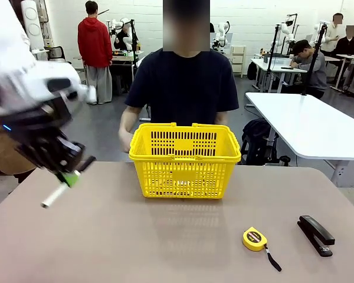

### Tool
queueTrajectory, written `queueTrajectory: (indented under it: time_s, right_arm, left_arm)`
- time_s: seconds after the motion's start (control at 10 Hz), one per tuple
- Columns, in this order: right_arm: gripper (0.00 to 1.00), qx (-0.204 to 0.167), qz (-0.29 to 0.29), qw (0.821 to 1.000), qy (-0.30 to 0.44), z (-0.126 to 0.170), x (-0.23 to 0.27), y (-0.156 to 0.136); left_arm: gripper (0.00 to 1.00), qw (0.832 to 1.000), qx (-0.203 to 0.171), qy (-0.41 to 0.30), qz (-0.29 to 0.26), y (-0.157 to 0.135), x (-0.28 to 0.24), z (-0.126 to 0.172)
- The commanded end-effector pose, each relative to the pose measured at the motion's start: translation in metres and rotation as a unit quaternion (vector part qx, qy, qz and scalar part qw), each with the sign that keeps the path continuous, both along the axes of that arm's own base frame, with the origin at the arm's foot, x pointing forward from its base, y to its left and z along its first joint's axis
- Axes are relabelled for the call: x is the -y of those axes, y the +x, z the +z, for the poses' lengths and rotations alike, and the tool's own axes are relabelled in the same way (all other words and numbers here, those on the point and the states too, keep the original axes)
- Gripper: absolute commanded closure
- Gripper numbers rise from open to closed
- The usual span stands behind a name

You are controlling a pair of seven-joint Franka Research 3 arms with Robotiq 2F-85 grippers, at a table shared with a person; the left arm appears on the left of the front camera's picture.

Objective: Place the items the person wants into the basket.
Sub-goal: Pick up the item the person points to and place it in the Market Basket.

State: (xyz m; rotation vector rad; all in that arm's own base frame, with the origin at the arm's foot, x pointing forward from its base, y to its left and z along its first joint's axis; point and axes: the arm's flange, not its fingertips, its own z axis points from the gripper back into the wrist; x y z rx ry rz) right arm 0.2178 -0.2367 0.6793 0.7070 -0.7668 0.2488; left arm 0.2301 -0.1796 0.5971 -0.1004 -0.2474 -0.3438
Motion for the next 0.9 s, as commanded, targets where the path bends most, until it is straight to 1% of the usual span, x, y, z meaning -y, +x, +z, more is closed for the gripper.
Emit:
queueTrajectory:
  time_s: [0.0, 0.3, 0.4, 0.5, 0.8]
  right_arm:
    - [0.0, 0.007, 0.005, 1.0, 0.008, 0.0006, -0.0005, 0.0001]
    - [0.0, 0.007, 0.005, 1.0, 0.008, 0.0006, -0.0005, 0.0001]
    - [0.0, 0.007, 0.005, 1.0, 0.008, 0.0006, -0.0005, 0.0001]
    - [0.0, 0.007, 0.005, 1.0, 0.008, 0.0006, -0.0005, 0.0001]
    - [0.0, 0.007, 0.005, 1.0, 0.008, 0.0006, -0.0005, 0.0001]
  left_arm:
    - [1.0, 1.0, 0.005, 0.011, -0.026, 0.0215, -0.0014, 0.0043]
    - [1.0, 0.999, 0.011, 0.028, -0.014, 0.0191, -0.0094, 0.0089]
    - [1.0, 0.998, 0.024, 0.05, -0.005, 0.0168, -0.0096, 0.0065]
    - [1.0, 1.0, 0.003, 0.015, -0.014, 0.0155, -0.005, 0.0123]
    - [1.0, 1.0, 0.003, 0.015, -0.014, 0.0155, -0.005, 0.0123]
